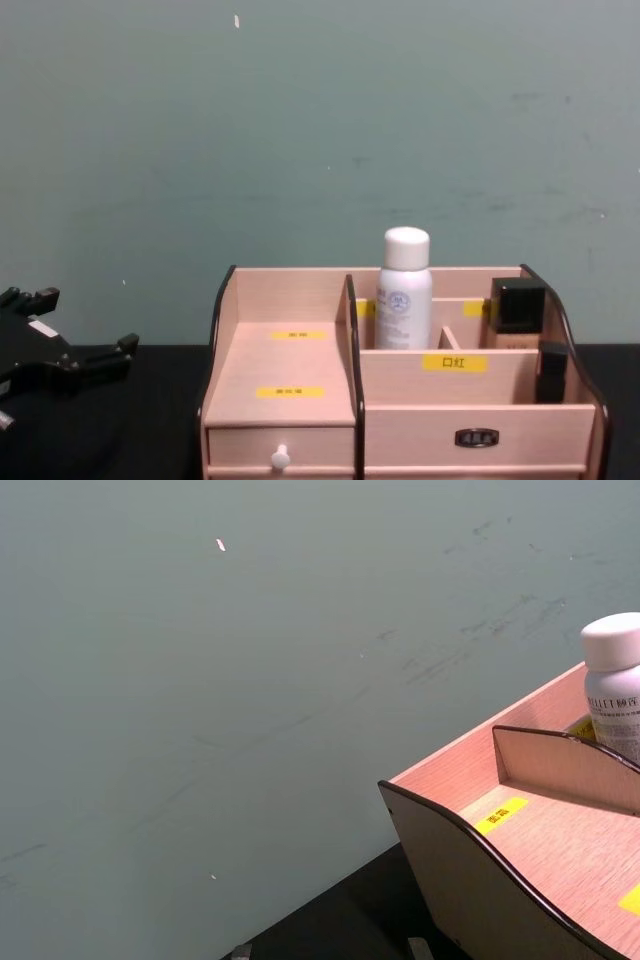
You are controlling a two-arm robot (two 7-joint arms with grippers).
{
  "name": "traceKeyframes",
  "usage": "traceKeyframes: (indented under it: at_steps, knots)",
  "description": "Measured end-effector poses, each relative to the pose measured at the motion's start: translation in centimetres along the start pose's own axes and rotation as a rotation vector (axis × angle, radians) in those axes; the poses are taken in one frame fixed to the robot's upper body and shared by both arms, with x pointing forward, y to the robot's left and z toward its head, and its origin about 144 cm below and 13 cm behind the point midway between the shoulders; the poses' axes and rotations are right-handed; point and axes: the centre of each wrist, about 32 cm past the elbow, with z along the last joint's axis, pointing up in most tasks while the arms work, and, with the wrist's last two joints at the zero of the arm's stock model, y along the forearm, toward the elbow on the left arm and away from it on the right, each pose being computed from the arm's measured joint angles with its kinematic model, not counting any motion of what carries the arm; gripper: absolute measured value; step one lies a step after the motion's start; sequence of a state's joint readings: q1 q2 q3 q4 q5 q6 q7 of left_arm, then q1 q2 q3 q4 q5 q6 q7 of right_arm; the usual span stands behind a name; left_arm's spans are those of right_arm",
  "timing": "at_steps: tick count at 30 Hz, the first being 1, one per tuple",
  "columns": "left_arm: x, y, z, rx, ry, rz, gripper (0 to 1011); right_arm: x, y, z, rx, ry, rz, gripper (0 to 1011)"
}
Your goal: Pick up the facial cleanser and watermelon frost from the table and place them into the tiered storage box.
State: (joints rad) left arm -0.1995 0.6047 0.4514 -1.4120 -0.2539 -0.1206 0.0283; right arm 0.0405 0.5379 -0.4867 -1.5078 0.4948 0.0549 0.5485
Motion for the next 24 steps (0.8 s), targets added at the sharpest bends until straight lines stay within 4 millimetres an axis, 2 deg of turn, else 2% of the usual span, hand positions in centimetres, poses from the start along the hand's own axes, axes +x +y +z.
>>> traceKeyframes:
  at_steps: [4,16,24]
  knots:
    - [0.0,0.0,0.0,0.000,0.000,0.000,1010,0.0,0.0,0.0,0.001,0.000,0.000,801]
    - [0.0,0.0,0.0,0.000,0.000,0.000,1009,0.0,-0.2,0.1,0.018,0.003,0.003,802]
    - [0.0,0.0,0.0,0.000,0.000,0.000,1010,-0.1,-0.7,1.7,0.044,-0.017,0.001,801]
